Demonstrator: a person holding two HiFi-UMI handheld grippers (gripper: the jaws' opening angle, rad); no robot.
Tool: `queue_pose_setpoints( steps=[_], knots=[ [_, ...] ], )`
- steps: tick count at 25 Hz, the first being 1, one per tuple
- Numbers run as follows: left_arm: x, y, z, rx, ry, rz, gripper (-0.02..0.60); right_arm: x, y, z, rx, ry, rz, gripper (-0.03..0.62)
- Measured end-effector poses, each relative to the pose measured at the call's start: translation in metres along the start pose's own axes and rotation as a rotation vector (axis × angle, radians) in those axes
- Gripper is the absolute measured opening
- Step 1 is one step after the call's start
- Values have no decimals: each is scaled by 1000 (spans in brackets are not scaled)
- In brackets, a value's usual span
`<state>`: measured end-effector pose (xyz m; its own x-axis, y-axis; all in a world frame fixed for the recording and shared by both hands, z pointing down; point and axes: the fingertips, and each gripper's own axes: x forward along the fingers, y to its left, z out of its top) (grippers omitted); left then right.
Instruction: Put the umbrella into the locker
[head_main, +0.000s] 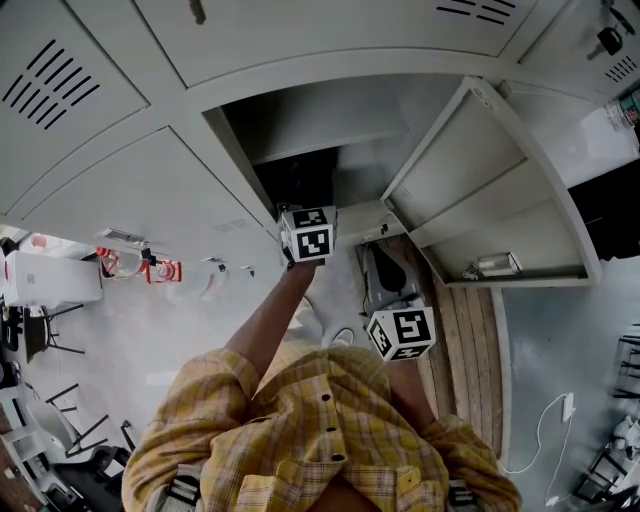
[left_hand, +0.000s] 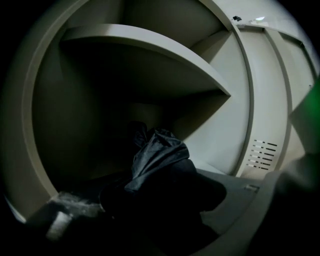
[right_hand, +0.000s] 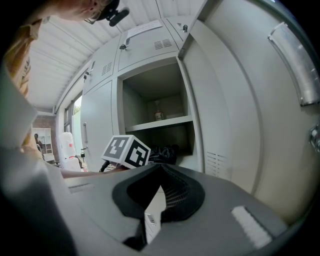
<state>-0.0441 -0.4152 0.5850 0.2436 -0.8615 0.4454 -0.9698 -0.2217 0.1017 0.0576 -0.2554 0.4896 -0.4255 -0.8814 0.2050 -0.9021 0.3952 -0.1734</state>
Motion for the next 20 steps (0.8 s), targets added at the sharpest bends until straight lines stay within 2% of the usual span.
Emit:
queue_pose_setpoints(
  steps=[5,12,17,20],
  knots=[
    [7,0,-8,-2,51,15,250,0,-1,0,1,1,-1,-2],
    [17,-4,-20,38,129,31,262,-2,2,-1,3,2,10,-2],
    [15,-7,-14,31,116,9,308,-7,3,-1,1,2,13,-2],
    [8,-11,-3,36,72,-20,356,-11,5,-1,0,2,15,-2]
  ],
)
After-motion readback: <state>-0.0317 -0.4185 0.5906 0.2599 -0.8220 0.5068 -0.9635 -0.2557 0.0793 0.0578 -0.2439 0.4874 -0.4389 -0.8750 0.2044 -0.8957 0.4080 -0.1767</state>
